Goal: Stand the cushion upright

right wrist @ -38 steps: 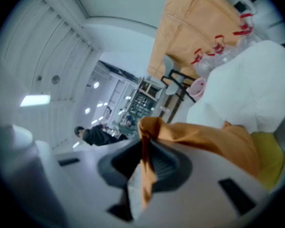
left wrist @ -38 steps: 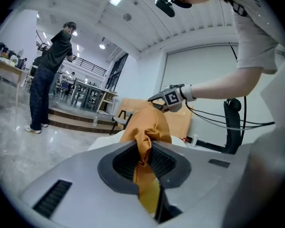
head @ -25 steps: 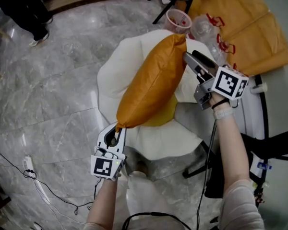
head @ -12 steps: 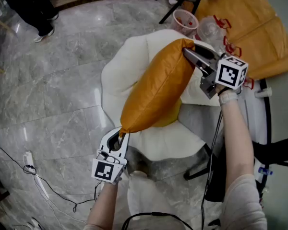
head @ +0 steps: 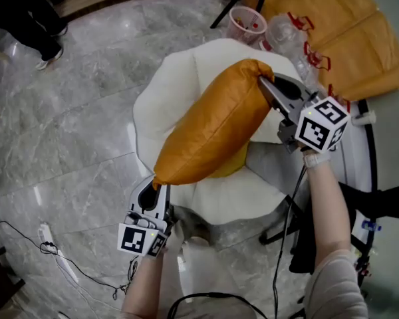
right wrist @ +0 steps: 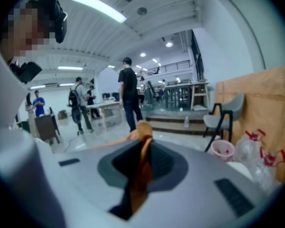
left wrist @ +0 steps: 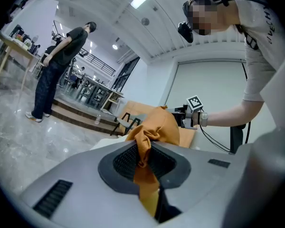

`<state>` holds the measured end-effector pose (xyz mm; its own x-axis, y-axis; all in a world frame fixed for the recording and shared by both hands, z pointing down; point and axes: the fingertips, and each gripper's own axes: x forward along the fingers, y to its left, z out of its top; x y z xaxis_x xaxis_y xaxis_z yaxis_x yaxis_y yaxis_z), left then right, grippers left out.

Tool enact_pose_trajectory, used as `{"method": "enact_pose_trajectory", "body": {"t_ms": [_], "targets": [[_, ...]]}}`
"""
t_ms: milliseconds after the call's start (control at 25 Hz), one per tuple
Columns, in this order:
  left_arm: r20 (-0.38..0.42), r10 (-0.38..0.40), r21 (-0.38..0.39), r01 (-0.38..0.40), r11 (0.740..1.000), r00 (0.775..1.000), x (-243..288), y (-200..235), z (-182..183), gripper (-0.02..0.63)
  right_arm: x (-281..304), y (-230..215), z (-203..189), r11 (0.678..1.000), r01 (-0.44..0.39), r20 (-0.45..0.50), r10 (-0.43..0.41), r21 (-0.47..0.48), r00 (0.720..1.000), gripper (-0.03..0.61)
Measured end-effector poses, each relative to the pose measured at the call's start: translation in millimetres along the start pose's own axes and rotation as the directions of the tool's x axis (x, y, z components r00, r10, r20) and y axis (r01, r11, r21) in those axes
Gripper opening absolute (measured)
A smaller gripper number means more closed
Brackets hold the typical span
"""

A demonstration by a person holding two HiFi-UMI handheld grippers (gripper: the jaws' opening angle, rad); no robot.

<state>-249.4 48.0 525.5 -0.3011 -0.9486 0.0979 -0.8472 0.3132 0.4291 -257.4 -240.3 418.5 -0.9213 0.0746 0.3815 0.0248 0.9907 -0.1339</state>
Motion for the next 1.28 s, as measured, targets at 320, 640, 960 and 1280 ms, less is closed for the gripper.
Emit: {"method": "enact_pose_trajectory", "body": {"t_ms": [320, 640, 960, 1280], "targets": [[0.086, -0.001, -0.081, 0.008, 0.997, 0.996, 45, 39, 70, 0.060, -41, -24, 6, 0.985, 0.095, 0.109, -0.112, 0.146, 0.988, 0.044], [0.135, -0.091, -0.033, 0.097, 0.995, 0.987, 103, 54, 118, 0.057, -90, -20, -4, 0.929, 0.193, 0.190, -0.261, 0.316, 0.946, 0.041], [0.087, -0.214, -0.030, 0.218, 0.976, 0.973, 172, 35, 127, 0.054, -147, -15, -21, 0.849, 0.304, 0.221, -0.426, 0.431, 0.877, 0.041], [0.049, -0.347, -0.042, 0.349, 0.936, 0.937, 230, -2, 125, 0.051, -187, -6, -50, 0.764, 0.410, 0.185, -0.556, 0.499, 0.810, 0.041]]}}
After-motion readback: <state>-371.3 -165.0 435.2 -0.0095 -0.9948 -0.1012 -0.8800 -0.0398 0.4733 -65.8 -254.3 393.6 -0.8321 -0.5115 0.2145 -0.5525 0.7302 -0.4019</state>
